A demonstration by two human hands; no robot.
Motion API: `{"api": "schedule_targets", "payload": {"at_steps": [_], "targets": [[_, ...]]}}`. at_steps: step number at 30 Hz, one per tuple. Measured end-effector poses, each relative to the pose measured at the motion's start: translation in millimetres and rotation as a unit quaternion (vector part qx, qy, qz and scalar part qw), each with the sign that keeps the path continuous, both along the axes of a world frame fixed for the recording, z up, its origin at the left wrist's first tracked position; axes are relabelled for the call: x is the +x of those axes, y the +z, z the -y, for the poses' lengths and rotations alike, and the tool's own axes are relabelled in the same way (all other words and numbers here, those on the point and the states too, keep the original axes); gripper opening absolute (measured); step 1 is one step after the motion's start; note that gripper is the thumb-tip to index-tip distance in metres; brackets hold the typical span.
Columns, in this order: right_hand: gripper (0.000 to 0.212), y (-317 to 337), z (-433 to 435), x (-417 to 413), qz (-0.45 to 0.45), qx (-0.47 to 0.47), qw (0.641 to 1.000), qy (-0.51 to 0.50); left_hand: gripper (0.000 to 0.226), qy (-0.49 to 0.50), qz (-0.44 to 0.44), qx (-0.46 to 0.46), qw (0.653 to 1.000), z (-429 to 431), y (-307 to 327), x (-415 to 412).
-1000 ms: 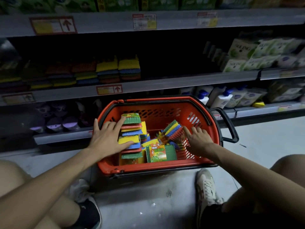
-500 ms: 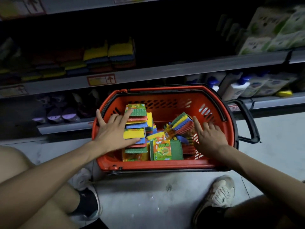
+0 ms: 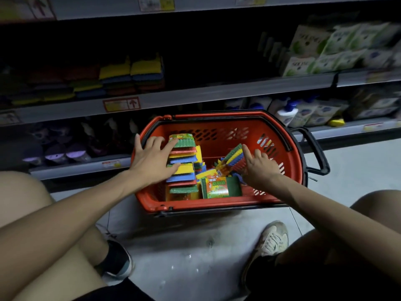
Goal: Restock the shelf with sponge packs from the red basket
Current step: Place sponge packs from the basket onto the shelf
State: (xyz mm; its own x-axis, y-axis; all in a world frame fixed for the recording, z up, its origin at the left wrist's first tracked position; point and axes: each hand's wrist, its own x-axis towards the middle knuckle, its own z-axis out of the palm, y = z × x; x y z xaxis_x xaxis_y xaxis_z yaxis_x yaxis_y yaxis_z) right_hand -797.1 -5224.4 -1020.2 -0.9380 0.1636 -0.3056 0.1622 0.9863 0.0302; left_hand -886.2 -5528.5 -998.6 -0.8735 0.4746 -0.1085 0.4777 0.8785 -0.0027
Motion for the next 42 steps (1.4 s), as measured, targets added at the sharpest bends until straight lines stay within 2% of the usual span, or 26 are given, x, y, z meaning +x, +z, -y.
{"api": "schedule_targets", "payload": {"at_steps": [4, 11, 15, 21, 25, 31, 33, 36, 39, 42], "targets": [[0.094, -3, -2, -12, -0.031, 0.023, 0.996, 0.079, 0.069, -0.031, -0.039, 0.032, 0.998, -10, 5, -12], [0.1, -23, 5, -44, 0.034, 0.076, 0.981, 0.176, 0.086, -0.019, 0.038, 0.038, 0.998, -41, -5, -16], [0.088, -33, -4, -53, 0.039, 0.132, 0.968, 0.207, 0.094, -0.02, 0.059, 0.043, 0.997, -51, -7, -19], [0.069, -26, -7, -57, 0.032, 0.154, 0.961, 0.226, 0.084, -0.02, 0.073, 0.07, 0.995, -50, -6, -25], [0.073, -3, -5, -54, 0.018, 0.118, 0.978, 0.17, 0.081, -0.043, 0.058, 0.095, 0.993, -41, -1, -25], [0.071, 52, 10, -39, -0.125, -0.027, 0.989, 0.069, 0.076, -0.053, 0.022, 0.147, 0.987, -23, 18, -22], [0.075, 63, 13, -32, -0.167, -0.091, 0.981, 0.041, 0.07, -0.051, 0.017, 0.164, 0.985, -18, 21, -17], [0.093, 74, 18, -23, -0.176, -0.213, 0.961, -0.025, 0.067, -0.047, 0.032, 0.172, 0.983, -15, 19, -9], [0.075, 78, 23, -19, -0.199, -0.275, 0.937, -0.083, 0.067, -0.053, 0.023, 0.195, 0.979, -16, 24, -3], [0.062, 76, 26, -20, -0.243, -0.328, 0.902, -0.142, 0.064, -0.041, 0.01, 0.272, 0.961, -24, 35, 1]]}}
